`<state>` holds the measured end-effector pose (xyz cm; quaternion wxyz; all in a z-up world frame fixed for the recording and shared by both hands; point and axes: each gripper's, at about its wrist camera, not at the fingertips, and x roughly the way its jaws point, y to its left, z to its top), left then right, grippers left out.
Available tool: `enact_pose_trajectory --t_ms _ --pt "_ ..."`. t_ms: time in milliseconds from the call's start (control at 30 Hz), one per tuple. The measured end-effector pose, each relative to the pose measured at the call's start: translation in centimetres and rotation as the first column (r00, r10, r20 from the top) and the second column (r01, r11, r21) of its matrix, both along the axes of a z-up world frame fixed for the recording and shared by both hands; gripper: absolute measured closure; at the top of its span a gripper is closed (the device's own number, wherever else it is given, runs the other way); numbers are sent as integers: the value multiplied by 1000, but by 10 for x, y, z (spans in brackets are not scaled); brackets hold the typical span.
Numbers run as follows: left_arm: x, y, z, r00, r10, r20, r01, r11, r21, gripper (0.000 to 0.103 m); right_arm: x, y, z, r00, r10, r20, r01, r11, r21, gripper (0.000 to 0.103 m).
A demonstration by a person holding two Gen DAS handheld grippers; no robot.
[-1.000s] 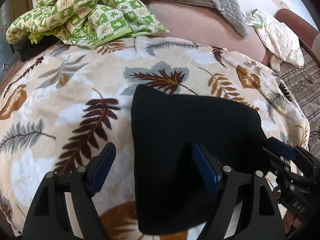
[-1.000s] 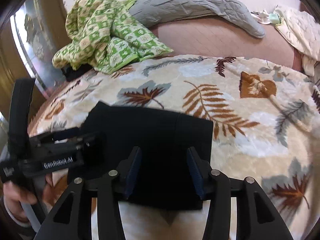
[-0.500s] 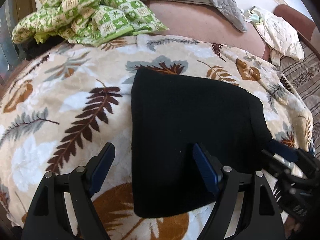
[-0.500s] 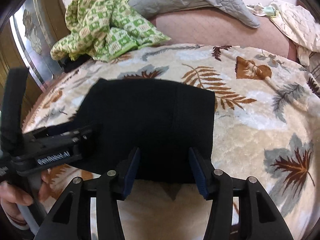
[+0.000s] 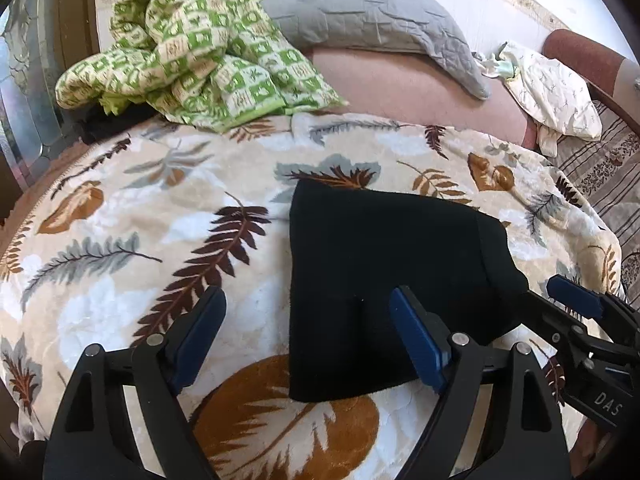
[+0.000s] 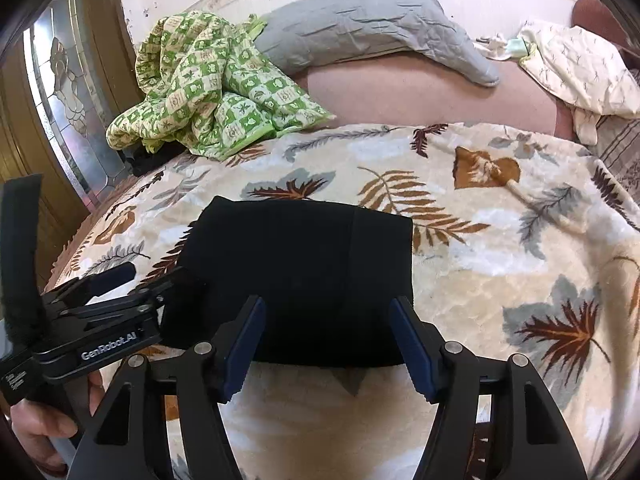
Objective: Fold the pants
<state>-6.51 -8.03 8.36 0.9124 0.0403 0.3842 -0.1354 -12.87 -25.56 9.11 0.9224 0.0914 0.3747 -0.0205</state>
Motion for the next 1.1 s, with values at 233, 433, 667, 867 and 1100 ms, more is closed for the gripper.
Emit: enact_pose_trajectory --t_ms 233,433,667,867,1100 --pt "-13 9 3 1000 14 26 -14 1000 6 18 -5 8 3 1000 1 11 -1 1000 -6 35" --pt "-23 11 7 999 9 53 -9 1000 7 18 -8 10 5 1000 -6 17 6 1000 -7 34" --pt "-30 12 12 997 3 72 -4 1000 10 18 -10 10 6 1000 -8 17 8 1000 -8 32" --pt "-33 11 14 996 -2 84 1 1000 18 18 -15 12 6 1000 -11 19 11 1000 -10 30" --pt "-33 10 14 997 -6 82 5 1000 13 18 -17 9 5 1000 -10 15 11 1000 -16 29"
